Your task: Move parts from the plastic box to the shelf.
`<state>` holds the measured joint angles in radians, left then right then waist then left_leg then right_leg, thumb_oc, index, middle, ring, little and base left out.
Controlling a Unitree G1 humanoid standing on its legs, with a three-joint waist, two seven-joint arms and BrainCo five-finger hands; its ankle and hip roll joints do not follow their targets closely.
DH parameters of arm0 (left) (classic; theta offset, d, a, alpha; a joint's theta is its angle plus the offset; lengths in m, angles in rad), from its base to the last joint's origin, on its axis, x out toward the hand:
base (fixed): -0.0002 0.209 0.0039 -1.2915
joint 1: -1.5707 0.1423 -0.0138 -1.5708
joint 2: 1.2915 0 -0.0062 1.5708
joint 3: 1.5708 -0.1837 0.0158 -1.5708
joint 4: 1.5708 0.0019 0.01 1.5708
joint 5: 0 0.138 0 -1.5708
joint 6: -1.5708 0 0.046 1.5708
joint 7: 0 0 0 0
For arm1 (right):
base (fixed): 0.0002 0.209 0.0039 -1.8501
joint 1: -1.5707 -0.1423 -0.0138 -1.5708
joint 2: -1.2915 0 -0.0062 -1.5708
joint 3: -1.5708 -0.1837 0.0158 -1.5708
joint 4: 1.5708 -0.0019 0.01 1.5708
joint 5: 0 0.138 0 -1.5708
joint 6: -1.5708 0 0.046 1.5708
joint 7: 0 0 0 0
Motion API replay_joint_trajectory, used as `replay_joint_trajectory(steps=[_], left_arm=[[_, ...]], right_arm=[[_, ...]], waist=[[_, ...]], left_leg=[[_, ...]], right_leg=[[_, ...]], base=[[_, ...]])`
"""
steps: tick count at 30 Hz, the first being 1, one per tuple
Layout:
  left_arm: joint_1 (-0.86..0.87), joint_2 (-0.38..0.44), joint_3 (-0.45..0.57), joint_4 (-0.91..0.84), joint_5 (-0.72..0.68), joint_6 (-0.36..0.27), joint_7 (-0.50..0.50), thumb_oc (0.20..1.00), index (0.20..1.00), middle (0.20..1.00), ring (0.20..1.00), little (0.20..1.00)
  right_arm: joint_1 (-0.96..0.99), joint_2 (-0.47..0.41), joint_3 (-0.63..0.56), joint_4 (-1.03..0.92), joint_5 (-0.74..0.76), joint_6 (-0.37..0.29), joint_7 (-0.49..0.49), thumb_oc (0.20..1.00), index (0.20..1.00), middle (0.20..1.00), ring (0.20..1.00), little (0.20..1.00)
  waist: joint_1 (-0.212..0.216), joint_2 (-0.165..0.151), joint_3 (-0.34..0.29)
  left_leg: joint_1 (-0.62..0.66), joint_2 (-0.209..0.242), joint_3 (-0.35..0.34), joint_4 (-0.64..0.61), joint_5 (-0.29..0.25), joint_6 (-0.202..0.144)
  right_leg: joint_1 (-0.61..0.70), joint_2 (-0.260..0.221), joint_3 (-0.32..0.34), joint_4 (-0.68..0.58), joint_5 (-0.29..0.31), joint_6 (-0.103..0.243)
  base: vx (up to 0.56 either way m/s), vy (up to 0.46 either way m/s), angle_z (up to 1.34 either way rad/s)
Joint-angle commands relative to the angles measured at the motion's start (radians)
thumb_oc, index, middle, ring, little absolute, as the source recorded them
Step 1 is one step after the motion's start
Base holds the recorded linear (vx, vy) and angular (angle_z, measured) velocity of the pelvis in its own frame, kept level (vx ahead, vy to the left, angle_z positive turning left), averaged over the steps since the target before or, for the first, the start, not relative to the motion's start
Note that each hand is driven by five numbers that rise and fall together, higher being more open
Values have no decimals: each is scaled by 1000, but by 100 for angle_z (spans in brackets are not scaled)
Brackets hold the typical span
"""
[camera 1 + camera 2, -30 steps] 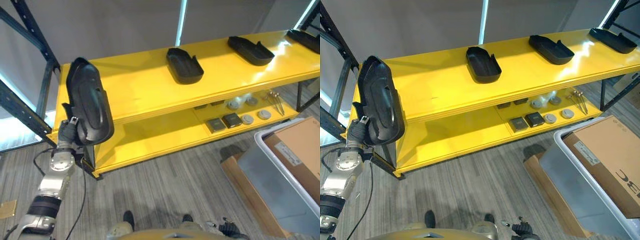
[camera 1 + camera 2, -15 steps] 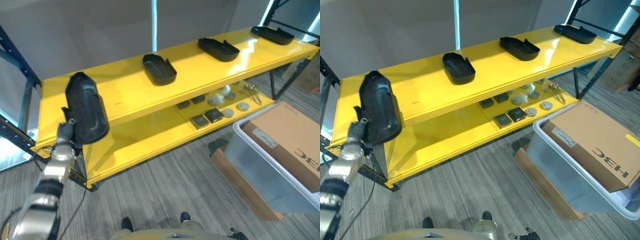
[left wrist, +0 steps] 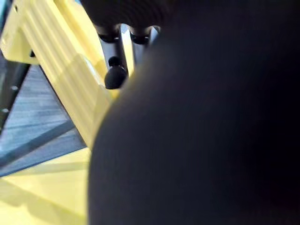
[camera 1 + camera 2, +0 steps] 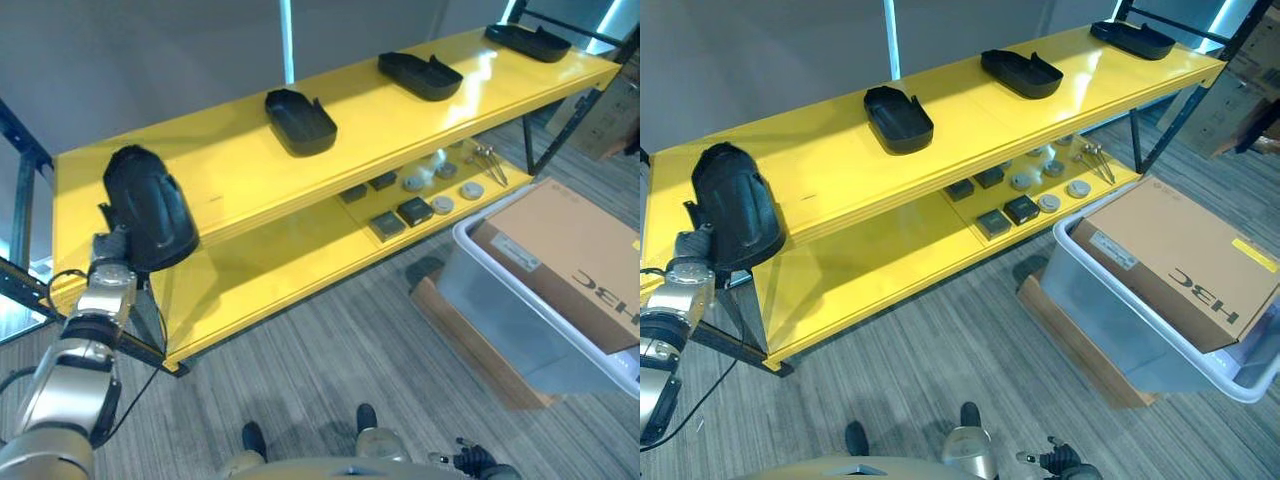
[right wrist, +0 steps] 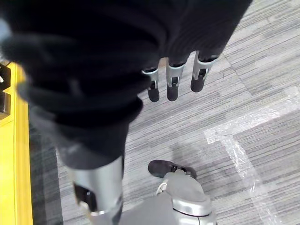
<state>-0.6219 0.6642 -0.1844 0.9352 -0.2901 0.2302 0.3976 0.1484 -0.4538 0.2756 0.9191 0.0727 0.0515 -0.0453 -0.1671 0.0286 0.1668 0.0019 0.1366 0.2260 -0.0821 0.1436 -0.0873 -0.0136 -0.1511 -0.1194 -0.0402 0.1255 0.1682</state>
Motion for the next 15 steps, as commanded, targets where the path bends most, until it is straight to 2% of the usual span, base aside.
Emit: replay_joint_trajectory(steps=[1,3,4,8,15], left_arm=[[-232,125,-29,56,32,-50,85,200,200,200,200,200],[-272,139,-48,83,28,-56,92,200,200,200,200,200],[-330,159,-84,108,41,-52,108,200,200,200,200,200],[-437,207,-164,134,64,-24,114,200,200,200,200,200],[-560,241,-261,159,110,1,94,200,200,200,200,200]], right_arm=[[-46,-20,56,28,29,-14,19,1000,1000,1000,1000,1000],[-67,-26,68,42,42,-24,20,1000,1000,1000,1000,1000],[-89,-33,83,55,59,-44,20,1000,1000,1000,1000,1000],[-112,-46,99,47,89,-62,29,1000,1000,1000,1000,1000],[-128,-47,106,36,114,-68,53,1000,1000,1000,1000,1000]], waist=[[-4,-61,43],[-5,-65,64],[-6,-72,96],[-4,-87,138],[3,-113,173]], left_leg=[[-94,40,-15,128,-89,12],[-119,41,-16,139,-89,12],[-157,43,-21,162,-89,13],[-219,42,-30,206,-91,19],[-261,32,-39,240,-105,29]], right_leg=[[-75,-16,46,98,-95,-5],[-94,-13,51,103,-93,-8],[-126,-9,59,117,-91,-11],[-171,-8,66,148,-88,-15],[-193,-10,70,146,-71,-12]], base=[[-203,11,-9],[-201,17,6],[-214,33,5],[-108,23,-1],[-20,5,11]])
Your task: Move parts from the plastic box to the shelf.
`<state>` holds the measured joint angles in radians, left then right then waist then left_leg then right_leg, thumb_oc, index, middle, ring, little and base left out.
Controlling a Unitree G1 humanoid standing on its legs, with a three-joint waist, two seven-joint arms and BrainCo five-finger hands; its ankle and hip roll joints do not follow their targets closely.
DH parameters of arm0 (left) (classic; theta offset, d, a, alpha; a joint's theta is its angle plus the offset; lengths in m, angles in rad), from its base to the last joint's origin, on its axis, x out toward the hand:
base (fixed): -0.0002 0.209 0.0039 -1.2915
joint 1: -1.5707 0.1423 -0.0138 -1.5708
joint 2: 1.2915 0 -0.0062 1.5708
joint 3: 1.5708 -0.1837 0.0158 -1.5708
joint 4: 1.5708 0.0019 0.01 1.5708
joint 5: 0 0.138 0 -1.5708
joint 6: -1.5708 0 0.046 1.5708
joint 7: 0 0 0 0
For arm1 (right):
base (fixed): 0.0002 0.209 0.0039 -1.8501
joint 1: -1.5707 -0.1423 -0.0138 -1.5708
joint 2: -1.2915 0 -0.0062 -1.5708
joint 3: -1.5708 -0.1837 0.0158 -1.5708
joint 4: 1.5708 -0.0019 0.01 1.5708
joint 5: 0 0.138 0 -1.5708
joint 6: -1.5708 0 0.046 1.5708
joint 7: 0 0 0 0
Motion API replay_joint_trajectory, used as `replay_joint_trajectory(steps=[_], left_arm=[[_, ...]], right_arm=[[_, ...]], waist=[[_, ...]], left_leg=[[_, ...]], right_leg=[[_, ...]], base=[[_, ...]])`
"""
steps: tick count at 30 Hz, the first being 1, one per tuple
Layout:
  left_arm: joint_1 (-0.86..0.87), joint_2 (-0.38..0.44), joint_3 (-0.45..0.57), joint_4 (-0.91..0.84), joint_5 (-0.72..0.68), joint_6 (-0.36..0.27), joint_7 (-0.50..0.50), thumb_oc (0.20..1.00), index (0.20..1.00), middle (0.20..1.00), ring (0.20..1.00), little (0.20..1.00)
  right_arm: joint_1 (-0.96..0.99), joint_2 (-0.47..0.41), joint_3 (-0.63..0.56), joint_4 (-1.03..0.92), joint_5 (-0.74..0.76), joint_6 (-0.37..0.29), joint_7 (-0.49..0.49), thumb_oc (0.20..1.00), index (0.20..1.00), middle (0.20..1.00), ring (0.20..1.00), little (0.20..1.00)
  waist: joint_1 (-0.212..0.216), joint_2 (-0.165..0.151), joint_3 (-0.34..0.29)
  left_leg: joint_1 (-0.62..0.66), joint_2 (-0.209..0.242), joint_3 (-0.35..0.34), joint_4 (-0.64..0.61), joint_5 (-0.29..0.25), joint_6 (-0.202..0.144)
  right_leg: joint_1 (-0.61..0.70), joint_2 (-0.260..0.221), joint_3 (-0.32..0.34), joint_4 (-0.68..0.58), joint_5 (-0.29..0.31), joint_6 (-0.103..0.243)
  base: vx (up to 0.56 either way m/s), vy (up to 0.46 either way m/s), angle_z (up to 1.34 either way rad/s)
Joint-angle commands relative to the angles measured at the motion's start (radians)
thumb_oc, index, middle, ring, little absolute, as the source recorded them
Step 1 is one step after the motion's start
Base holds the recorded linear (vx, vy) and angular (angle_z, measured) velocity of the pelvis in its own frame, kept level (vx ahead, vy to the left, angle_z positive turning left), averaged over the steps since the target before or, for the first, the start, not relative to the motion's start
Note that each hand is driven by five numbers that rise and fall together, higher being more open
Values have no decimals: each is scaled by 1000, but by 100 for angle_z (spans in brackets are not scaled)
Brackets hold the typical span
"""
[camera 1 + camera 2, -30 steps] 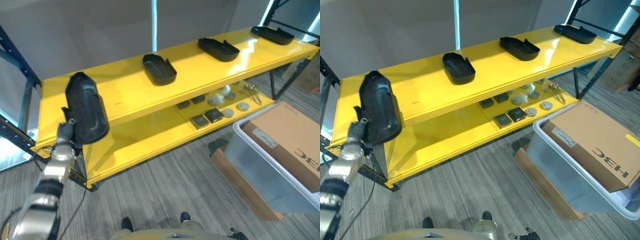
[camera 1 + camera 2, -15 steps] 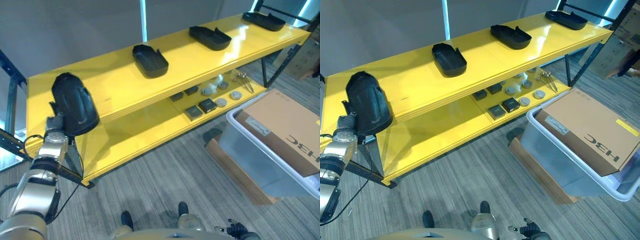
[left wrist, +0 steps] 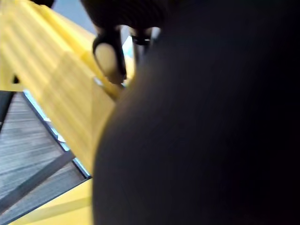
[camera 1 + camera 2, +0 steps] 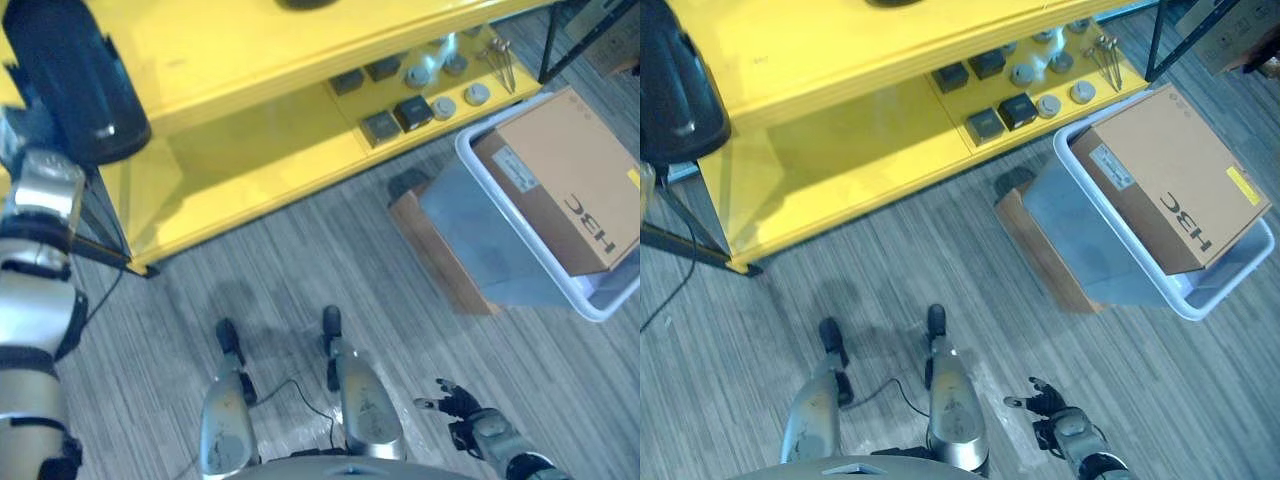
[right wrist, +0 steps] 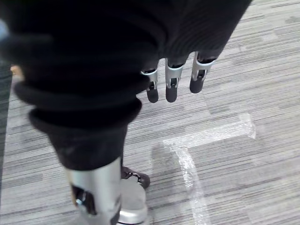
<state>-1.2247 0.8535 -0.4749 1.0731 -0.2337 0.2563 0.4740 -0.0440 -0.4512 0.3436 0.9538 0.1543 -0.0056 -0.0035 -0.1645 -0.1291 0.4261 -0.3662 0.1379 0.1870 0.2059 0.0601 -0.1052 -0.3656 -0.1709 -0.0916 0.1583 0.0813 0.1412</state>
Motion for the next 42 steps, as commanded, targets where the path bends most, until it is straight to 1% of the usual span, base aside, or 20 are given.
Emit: replay_joint_trajectory(steps=[1,2,3,4,5,7,8,11,12,14,15,16,17,19,24,26,29,34,35,42], left_arm=[[25,57,14,23,56,-21,19,200,200,200,200,200],[-17,68,-16,38,28,-42,22,200,200,200,200,200],[-22,68,-19,39,17,-49,23,200,200,200,200,200],[-36,55,-3,28,-164,-168,34,200,200,200,200,200],[-21,27,29,-27,-284,-265,24,200,200,200,200,200],[38,-11,84,-137,-353,-306,17,200,200,200,200,200],[129,-48,140,-238,-341,-333,28,200,200,200,200,200],[476,-166,326,-529,-305,-370,2,200,200,200,200,200],[613,-204,379,-628,-274,-374,-13,200,200,200,200,200],[759,-255,425,-713,-198,-422,-48,200,200,200,200,200],[836,-288,451,-759,-192,-428,-59,200,200,200,200,200],[910,-326,474,-782,-252,-443,-93,200,200,200,200,200],[953,-343,491,-803,-251,-452,-134,200,200,200,200,200],[1045,-365,519,-907,-250,-458,-170,200,200,200,200,200],[1171,-412,550,-1057,-254,-455,-232,200,200,200,200,200],[1234,-424,553,-1108,-281,-435,-282,200,200,200,200,200],[1262,-425,550,-1106,-287,-442,-307,200,200,200,200,200],[1271,-418,554,-1102,-305,-434,-327,200,200,200,200,200],[1220,-445,558,-981,-283,-367,-195,200,200,200,200,200],[1220,-450,555,-1009,-252,-345,-202,200,200,200,200,200]], right_arm=[[62,-47,40,4,35,-15,14,1000,1000,1000,1000,1000],[61,-36,39,18,42,-47,6,1000,1000,1000,1000,1000],[60,-35,38,20,46,-51,7,1000,1000,1000,1000,1000],[61,-16,27,15,168,-85,1,1000,1000,1000,1000,1000],[52,-1,4,-14,285,-106,22,1000,1000,1000,1000,1000],[36,21,-19,-108,348,-73,28,1000,1000,1000,1000,1000],[31,31,-24,-185,358,-33,7,1000,1000,1000,1000,1000],[70,69,-52,-296,319,13,-20,1000,1000,1000,1000,1000],[92,79,-62,-297,294,12,-24,1000,1000,1000,1000,1000],[121,98,-84,-275,269,14,-24,1000,1000,1000,1000,1000],[134,100,-104,-235,247,-4,-11,1000,1000,1000,1000,1000],[146,101,-133,-187,193,-5,10,1000,1000,1000,1000,1000],[153,105,-146,-165,164,2,8,1000,1000,1000,1000,1000],[169,102,-170,-166,167,18,6,1000,1000,1000,1000,1000],[184,112,-199,-132,152,62,7,1000,1000,1000,1000,1000],[186,119,-204,-80,138,-1,2,1000,1000,1000,1000,1000],[193,121,-207,-68,159,18,54,1000,1000,1000,1000,1000],[205,119,-222,-51,185,16,110,1000,1000,1000,1000,1000],[152,107,-212,99,123,47,182,1000,1000,1000,1000,1000],[147,104,-211,81,117,85,194,1000,1000,1000,1000,1000]], waist=[[3,38,-80],[4,30,-72],[4,29,-71],[5,20,-72],[10,16,-72],[17,12,-71],[28,13,-66],[66,25,-70],[84,32,-78],[103,38,-91],[117,43,-101],[132,58,-118],[142,70,-133],[159,89,-154],[181,107,-192],[194,113,-216],[194,117,-230],[187,120,-257],[203,116,-294],[207,113,-307]], left_leg=[[107,30,1,-45,-27,48],[108,23,6,-49,-32,55],[109,22,5,-49,-33,56],[119,13,2,-60,-38,62],[122,9,-6,-67,-39,64],[127,4,-6,-81,-41,67],[135,3,-7,-96,-36,65],[181,-10,-19,-131,-24,63],[200,-15,-27,-140,-22,62],[220,-18,-36,-151,-17,62],[229,-18,-42,-157,-13,59],[250,-16,-47,-171,-7,56],[269,-12,-48,-182,-1,54],[292,-4,-54,-198,8,46],[339,3,-56,-227,14,34],[368,4,-55,-239,12,29],[386,5,-51,-247,10,27],[418,-1,-44,-275,5,28],[419,-166,-176,-278,-39,90],[428,-177,-163,-276,-46,105]], right_leg=[[162,10,43,-58,-23,17],[164,12,49,-79,-7,22],[165,12,51,-81,-5,22],[179,15,61,-113,11,25],[180,17,63,-126,22,25],[181,17,59,-138,27,28],[186,16,50,-143,26,27],[222,7,20,-155,28,26],[240,2,8,-161,28,27],[259,-4,-7,-167,31,27],[271,-7,-17,-172,33,26],[296,-11,-31,-180,30,27],[317,-15,-40,-186,31,28],[344,-21,-52,-193,28,27],[390,-29,-75,-208,26,28],[416,-35,-86,-217,30,31],[426,-38,-85,-217,27,32],[442,-43,-81,-234,30,42],[421,85,-84,-195,-15,-23],[431,77,-77,-194,-13,-20]], base=[[6,-16,-22],[13,-18,-39],[28,-71,-4],[-8,-120,-2],[-46,-146,-3],[-120,-90,1],[-110,-38,-2],[25,-8,-12],[86,-15,-15],[68,-31,6],[50,-31,44],[34,-31,59],[0,-27,61],[-37,-17,29],[-7,1,1],[16,-19,9],[7,6,6],[1,4,0],[0,0,0],[43,58,1]])
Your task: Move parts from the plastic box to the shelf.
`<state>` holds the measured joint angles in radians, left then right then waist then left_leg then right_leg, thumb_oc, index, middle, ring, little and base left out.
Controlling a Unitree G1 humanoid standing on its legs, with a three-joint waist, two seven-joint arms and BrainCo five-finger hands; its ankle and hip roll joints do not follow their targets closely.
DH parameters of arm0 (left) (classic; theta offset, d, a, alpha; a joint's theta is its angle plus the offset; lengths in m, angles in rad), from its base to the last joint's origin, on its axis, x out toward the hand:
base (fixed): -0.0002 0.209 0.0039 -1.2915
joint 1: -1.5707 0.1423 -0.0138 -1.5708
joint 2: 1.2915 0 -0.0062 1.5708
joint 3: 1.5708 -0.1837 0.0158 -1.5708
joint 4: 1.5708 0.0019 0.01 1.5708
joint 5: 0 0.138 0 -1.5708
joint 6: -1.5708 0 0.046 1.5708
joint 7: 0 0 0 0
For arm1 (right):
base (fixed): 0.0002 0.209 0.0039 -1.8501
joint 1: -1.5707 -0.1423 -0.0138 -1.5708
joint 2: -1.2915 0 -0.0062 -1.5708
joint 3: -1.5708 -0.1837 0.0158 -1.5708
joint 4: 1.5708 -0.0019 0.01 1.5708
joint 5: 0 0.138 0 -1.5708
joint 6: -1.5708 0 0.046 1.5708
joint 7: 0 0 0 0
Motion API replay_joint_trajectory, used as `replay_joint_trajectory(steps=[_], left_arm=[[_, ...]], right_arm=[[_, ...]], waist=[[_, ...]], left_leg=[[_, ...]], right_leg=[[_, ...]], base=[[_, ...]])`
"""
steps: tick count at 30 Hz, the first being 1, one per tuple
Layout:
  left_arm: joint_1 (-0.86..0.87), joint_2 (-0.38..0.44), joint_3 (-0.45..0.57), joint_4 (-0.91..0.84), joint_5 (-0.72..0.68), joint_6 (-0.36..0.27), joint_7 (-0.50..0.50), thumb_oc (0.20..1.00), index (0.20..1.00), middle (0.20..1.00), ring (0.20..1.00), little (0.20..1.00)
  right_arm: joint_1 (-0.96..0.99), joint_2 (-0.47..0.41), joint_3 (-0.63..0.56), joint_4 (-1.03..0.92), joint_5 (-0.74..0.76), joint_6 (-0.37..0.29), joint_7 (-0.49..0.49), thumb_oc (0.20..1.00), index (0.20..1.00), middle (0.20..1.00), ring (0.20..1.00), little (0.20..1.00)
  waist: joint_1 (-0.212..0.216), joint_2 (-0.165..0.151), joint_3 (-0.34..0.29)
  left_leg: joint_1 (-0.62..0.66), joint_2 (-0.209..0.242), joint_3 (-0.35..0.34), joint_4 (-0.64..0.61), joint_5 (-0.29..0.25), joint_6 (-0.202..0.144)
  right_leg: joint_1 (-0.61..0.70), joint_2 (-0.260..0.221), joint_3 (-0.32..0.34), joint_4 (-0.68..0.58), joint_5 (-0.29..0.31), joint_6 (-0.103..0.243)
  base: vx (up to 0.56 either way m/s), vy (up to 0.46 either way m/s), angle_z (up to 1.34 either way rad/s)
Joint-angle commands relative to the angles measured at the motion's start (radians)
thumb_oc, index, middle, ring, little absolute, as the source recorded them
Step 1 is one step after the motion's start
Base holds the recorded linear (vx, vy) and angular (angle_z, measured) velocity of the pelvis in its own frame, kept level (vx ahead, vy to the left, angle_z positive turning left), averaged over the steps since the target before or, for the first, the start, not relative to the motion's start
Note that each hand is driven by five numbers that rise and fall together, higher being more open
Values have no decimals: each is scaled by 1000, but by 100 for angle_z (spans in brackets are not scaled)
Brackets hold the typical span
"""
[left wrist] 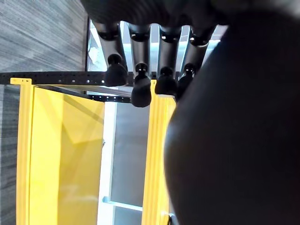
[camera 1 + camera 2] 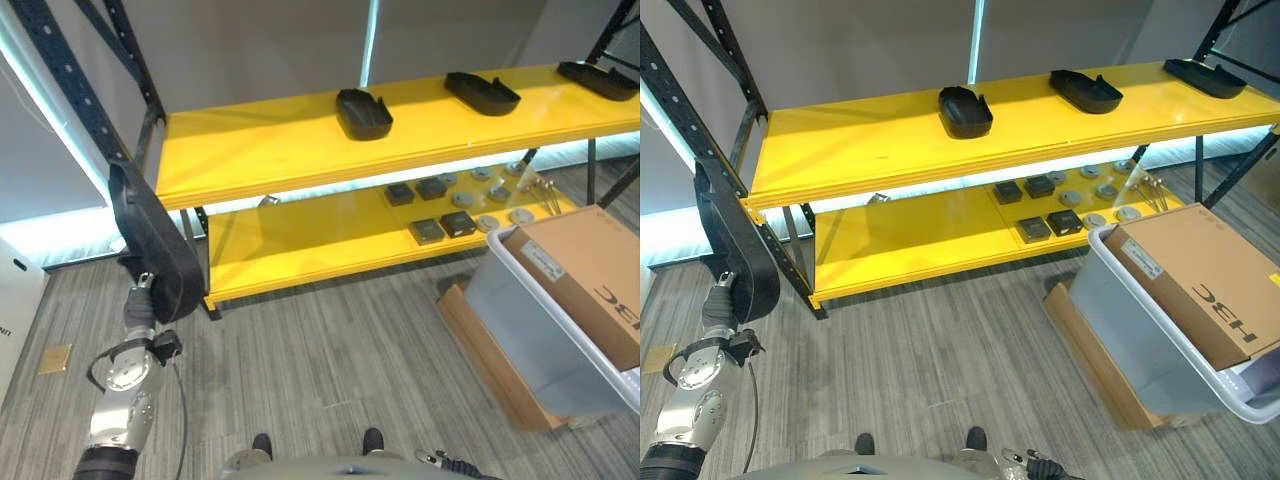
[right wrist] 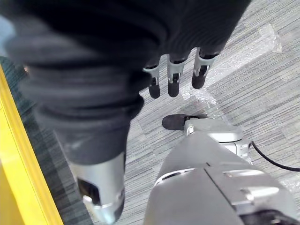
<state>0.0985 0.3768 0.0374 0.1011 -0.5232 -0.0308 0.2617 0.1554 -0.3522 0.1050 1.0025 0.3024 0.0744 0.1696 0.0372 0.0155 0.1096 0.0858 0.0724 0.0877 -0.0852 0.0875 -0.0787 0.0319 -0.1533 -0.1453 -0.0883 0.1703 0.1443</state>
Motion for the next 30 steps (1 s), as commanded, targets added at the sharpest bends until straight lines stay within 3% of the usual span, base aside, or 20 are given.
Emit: replay_joint_trajectory(steps=[1,5,8,9,12,13,14,17,18,21,23,25,26,27,28,30], left_arm=[[-106,31,45,-39,41,-54,7,200,200,200,200,200],[-113,46,48,-51,71,-34,-17,200,200,200,200,200],[-118,60,52,-54,72,-45,-40,200,200,200,200,200],[-131,65,44,-55,78,-53,-42,200,200,200,200,200],[-136,63,47,-64,75,-57,-60,200,200,200,200,200],[-128,68,56,-78,77,-56,-77,200,200,200,200,200],[-126,72,57,-84,76,-54,-81,200,200,200,200,200],[-128,80,45,-108,52,-36,-100,200,200,200,200,200],[-123,81,43,-112,47,-35,-110,200,200,200,200,200],[-103,83,42,-119,50,-51,-142,200,200,200,200,200],[-104,77,43,-127,34,-48,-150,200,200,200,200,200],[-101,69,33,-115,-11,-58,-143,200,200,200,200,200],[-96,64,26,-119,-43,-64,-135,200,200,200,200,200],[-96,63,25,-122,-44,-62,-133,200,200,200,200,200],[-116,37,9,-144,-47,-31,-108,200,200,200,200,200],[-126,21,0,-141,-52,-18,-103,200,200,200,200,200]], right_arm=[[-54,4,29,41,-32,3,20,1000,1000,1000,1000,1000],[-63,5,19,66,-9,-6,14,1000,1000,1000,1000,1000],[-59,10,17,41,20,-1,-5,1000,1000,1000,1000,1000],[-52,9,10,26,35,-9,-2,1000,1000,1000,1000,1000],[-24,8,-4,-3,60,-41,4,1000,1000,1000,1000,1000],[-17,6,-14,-18,55,-47,20,1000,1000,1000,1000,1000],[-16,5,-18,-17,51,-49,27,1000,1000,1000,1000,1000],[-2,12,-44,12,47,-70,52,1000,1000,1000,1000,1000],[9,14,-53,11,43,-73,57,1000,1000,1000,1000,1000],[41,29,-64,3,30,-85,63,1000,1000,1000,1000,1000],[41,21,-57,7,26,-78,65,1000,1000,1000,1000,1000],[29,22,-48,24,11,-80,50,1000,1000,1000,1000,1000],[20,12,-35,13,5,-68,64,1000,1000,1000,1000,1000],[17,9,-31,11,5,-63,67,1000,1000,1000,1000,1000],[-16,-5,-5,34,8,-54,68,1000,1000,1000,1000,1000],[-37,-17,3,71,18,-69,71,1000,1000,1000,1000,1000]], waist=[[6,-31,9],[11,-21,12],[1,-9,28],[-9,4,54],[-24,27,95],[-33,13,108],[-37,1,108],[-65,-45,106],[-69,-48,105],[-74,-62,97],[-74,-71,80],[-86,-71,64],[-91,-69,47],[-92,-68,43],[-85,-73,27],[-69,-89,29]], left_leg=[[-24,-114,-62,18,-75,81],[-23,-128,-68,27,-84,103],[-32,-147,-67,39,-89,143],[-37,-157,-74,56,-99,166],[-31,-168,-93,90,-124,185],[-18,-179,-93,112,-154,179],[-15,-184,-92,123,-164,172],[23,-197,-116,169,-236,154],[34,-193,-118,176,-250,152],[70,-171,-95,197,-288,142],[87,-137,-74,220,-306,131],[116,-89,-89,249,-320,112],[147,-44,-93,254,-299,84],[149,-33,-91,264,-285,78],[79,21,-84,407,-158,42],[-26,27,-81,600,-87,30]], right_leg=[[33,57,-22,57,-103,-22],[10,40,-6,123,-113,-11],[-68,20,16,301,-95,9],[-154,6,29,462,-48,20],[-300,-1,58,692,46,26],[-332,-16,58,616,81,39],[-320,-22,58,530,82,43],[-269,-26,71,110,87,64],[-265,-28,67,59,95,71],[-269,-50,26,9,121,89],[-225,-55,10,16,86,81],[-225,-33,61,116,47,55],[-212,-8,69,172,24,31],[-207,0,69,177,14,23],[-147,56,64,148,-28,-31],[-111,78,49,119,-43,-67]], base=[[37,83,-3],[42,137,-7],[11,193,-14],[-9,229,-24],[69,145,-28],[269,-54,-49],[411,-196,-37],[496,-288,-4],[549,-304,-16],[474,-252,47],[527,-306,-7],[675,-414,30],[611,-409,35],[653,-550,46],[424,-435,50],[342,-407,43]])
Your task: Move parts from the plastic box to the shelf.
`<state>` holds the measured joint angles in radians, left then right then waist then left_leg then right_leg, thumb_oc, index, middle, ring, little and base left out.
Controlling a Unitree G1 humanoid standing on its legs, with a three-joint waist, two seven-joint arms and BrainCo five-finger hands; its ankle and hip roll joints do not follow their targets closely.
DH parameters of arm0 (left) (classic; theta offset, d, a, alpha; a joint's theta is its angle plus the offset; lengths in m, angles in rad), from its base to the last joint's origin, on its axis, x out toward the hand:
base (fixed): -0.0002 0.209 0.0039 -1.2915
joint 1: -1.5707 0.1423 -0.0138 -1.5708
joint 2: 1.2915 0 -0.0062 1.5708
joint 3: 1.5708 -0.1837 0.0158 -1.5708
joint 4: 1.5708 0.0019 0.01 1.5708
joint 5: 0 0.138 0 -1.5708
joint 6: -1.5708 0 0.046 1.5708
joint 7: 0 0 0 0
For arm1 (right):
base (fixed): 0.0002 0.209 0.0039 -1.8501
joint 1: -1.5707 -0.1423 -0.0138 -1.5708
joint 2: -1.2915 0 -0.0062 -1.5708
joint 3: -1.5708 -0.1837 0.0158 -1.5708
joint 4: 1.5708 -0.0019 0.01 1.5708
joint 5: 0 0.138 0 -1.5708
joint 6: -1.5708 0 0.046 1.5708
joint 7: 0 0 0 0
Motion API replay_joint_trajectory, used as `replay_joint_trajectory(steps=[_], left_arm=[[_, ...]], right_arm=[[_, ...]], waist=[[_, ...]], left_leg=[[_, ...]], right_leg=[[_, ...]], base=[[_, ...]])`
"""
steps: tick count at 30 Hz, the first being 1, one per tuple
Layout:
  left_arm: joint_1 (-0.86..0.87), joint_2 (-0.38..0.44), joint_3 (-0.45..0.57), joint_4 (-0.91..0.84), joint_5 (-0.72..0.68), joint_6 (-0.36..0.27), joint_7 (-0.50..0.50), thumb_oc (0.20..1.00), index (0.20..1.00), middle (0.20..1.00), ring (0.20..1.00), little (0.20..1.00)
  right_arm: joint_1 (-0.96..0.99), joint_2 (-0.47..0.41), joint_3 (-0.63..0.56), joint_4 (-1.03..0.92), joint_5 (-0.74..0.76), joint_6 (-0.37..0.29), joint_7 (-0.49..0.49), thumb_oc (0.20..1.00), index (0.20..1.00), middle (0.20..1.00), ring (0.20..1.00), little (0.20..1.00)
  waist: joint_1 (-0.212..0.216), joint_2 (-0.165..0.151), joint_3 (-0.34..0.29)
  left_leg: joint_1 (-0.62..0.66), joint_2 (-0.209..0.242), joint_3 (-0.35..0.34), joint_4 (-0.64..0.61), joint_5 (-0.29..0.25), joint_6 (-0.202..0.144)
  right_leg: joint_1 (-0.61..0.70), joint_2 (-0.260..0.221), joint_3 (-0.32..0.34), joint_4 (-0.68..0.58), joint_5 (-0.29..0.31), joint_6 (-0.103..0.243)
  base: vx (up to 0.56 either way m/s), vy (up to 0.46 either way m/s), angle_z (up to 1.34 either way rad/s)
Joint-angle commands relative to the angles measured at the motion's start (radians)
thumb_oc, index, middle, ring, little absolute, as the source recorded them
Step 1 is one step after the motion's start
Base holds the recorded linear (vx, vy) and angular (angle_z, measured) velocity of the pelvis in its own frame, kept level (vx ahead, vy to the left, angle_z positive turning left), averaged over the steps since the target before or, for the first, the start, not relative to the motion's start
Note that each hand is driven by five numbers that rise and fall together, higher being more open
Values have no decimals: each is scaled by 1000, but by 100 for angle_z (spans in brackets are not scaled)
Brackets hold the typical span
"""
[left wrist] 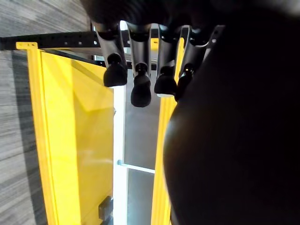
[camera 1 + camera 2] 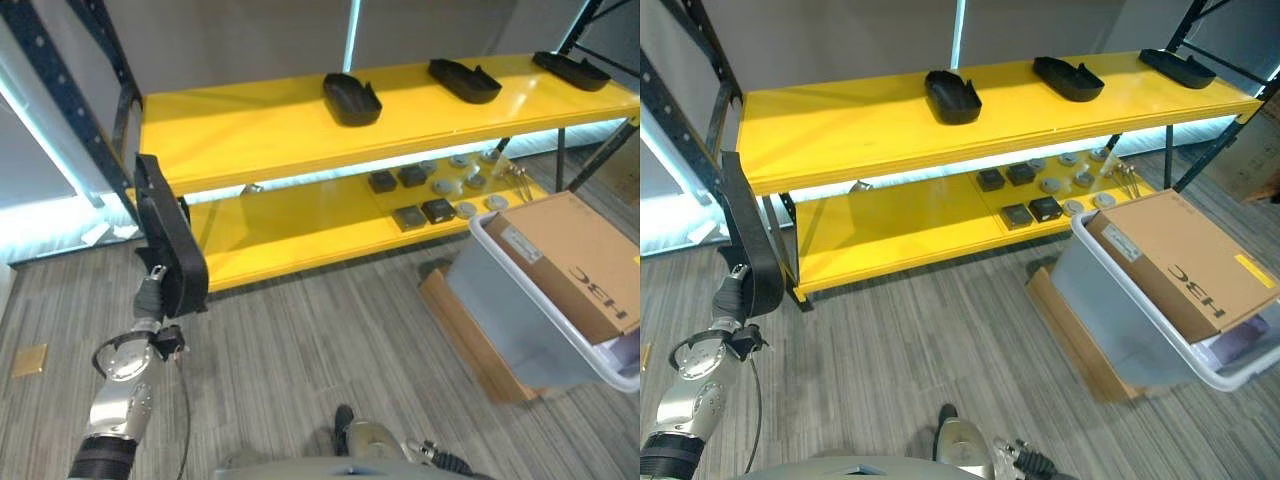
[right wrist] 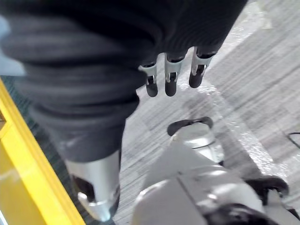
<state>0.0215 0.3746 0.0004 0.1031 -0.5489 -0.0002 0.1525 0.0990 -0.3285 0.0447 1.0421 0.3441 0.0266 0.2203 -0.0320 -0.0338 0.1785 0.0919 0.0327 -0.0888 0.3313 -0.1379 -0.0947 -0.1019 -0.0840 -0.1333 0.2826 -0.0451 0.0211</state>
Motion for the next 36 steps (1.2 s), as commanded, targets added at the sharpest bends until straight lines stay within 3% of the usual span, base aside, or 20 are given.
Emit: replay_joint_trajectory(steps=[1,4,6,8,9,11,13,16,19,20,23,26,27,28,30,33,34,36], left_arm=[[-53,16,29,-139,-16,-51,10,200,200,200,200,200],[-63,7,20,-122,-34,-63,17,200,200,200,200,200],[-67,13,24,-106,-50,-79,14,200,200,200,200,200],[-66,14,35,-92,-71,-94,8,200,200,200,200,200],[-61,17,42,-92,-86,-96,0,200,200,200,200,200],[-51,17,47,-99,-96,-98,-1,200,200,200,200,200],[-35,16,60,-110,-111,-99,-16,200,200,200,200,200],[-2,12,107,-123,-121,-102,-35,200,200,200,200,200],[11,14,128,-105,-109,-132,-53,200,200,200,200,200],[5,15,131,-109,-94,-121,-51,200,200,200,200,200],[-40,20,109,-87,-66,-102,-53,200,200,200,200,200],[-83,24,76,-80,9,-88,-31,200,200,200,200,200],[-94,28,57,-78,44,-90,-7,200,200,200,200,200],[-99,31,54,-76,48,-90,1,200,200,200,200,200],[-110,43,45,-65,44,-101,10,200,200,200,200,200],[-127,71,30,-85,136,-130,17,200,200,200,200,200],[-147,94,32,-92,184,-135,22,200,200,200,200,200],[-149,125,21,-105,275,-163,34,200,200,200,200,200]], right_arm=[[11,-47,64,40,-31,-26,28,1000,1000,1000,1000,1000],[5,-64,61,52,-19,-48,27,1000,1000,1000,1000,1000],[-5,-66,51,59,-9,-50,18,1000,1000,1000,1000,1000],[-18,-58,52,60,-23,-36,7,1000,1000,1000,1000,1000],[-18,-54,52,59,-25,-31,-4,1000,1000,1000,1000,1000],[-4,-47,55,40,-19,-23,-21,1000,1000,1000,1000,1000],[18,-45,58,17,-22,-23,-31,1000,1000,1000,1000,1000],[55,-52,65,-25,-11,-35,-44,1000,1000,1000,1000,1000],[45,-61,71,-38,-19,-23,-46,1000,1000,1000,1000,1000],[35,-60,74,-29,-14,-14,-50,1000,1000,1000,1000,1000],[21,-40,76,-12,2,-10,-61,1000,1000,1000,1000,1000],[22,-22,75,-30,6,-6,-71,1000,1000,1000,1000,1000],[28,-15,72,-40,-12,-4,-66,1000,1000,1000,1000,1000],[30,-11,72,-42,-24,-4,-59,1000,1000,1000,1000,1000],[28,-7,85,-44,-27,-15,-54,1000,1000,1000,1000,1000],[9,-10,78,-29,-19,-41,-25,1000,1000,1000,1000,1000],[0,-10,80,-10,-27,-54,-23,1000,1000,1000,1000,1000],[-8,-23,89,-7,6,-55,-33,1000,1000,1000,1000,1000]], waist=[[7,-47,-37],[26,-56,-15],[35,-50,-1],[40,-38,4],[48,-27,6],[61,-6,9],[76,11,16],[99,20,28],[108,26,21],[117,27,13],[133,19,-15],[124,26,-27],[112,43,-25],[107,46,-23],[94,53,-11],[75,29,17],[78,8,15],[81,2,4]], left_leg=[[-97,63,94,292,158,43],[-290,29,84,473,182,59],[-324,12,114,396,174,69],[-300,9,148,172,195,64],[-299,1,160,11,227,54],[-315,1,163,-176,300,34],[-353,8,155,-258,372,21],[-420,21,140,-323,403,20],[-411,40,141,-298,385,27],[-401,39,152,-271,348,39],[-357,-10,166,-239,297,74],[-277,-67,175,-287,257,129],[-232,-83,176,-304,231,156],[-216,-86,178,-309,222,160],[-170,-86,172,-331,214,155],[-119,-90,121,-357,202,124],[-133,-91,110,-338,196,132],[-136,-68,97,-340,206,110]], right_leg=[[38,19,25,-265,169,40],[74,44,8,-285,159,14],[104,57,4,-297,143,17],[130,72,10,-308,124,27],[147,77,11,-315,117,38],[173,85,6,-313,105,47],[200,95,10,-298,87,43],[237,94,30,-244,39,37],[266,78,38,-201,-16,36],[290,59,32,-176,-49,40],[332,5,-1,-132,-85,69],[242,-62,-28,106,-11,120],[128,-101,-21,315,69,140],[93,-105,-16,348,86,141],[21,-100,-19,301,111,128],[7,-60,-6,-107,162,134],[11,-56,32,-142,199,144],[63,-30,34,-235,159,131]], base=[[196,-275,-17],[157,-207,-16],[147,-47,21],[243,79,-18],[305,144,-31],[319,128,-61],[325,110,-2],[445,248,-6],[325,249,-51],[362,303,-46],[335,310,-24],[254,356,9],[221,355,3],[195,271,5],[123,-17,26],[115,-316,41],[123,-355,52],[133,-259,59]])
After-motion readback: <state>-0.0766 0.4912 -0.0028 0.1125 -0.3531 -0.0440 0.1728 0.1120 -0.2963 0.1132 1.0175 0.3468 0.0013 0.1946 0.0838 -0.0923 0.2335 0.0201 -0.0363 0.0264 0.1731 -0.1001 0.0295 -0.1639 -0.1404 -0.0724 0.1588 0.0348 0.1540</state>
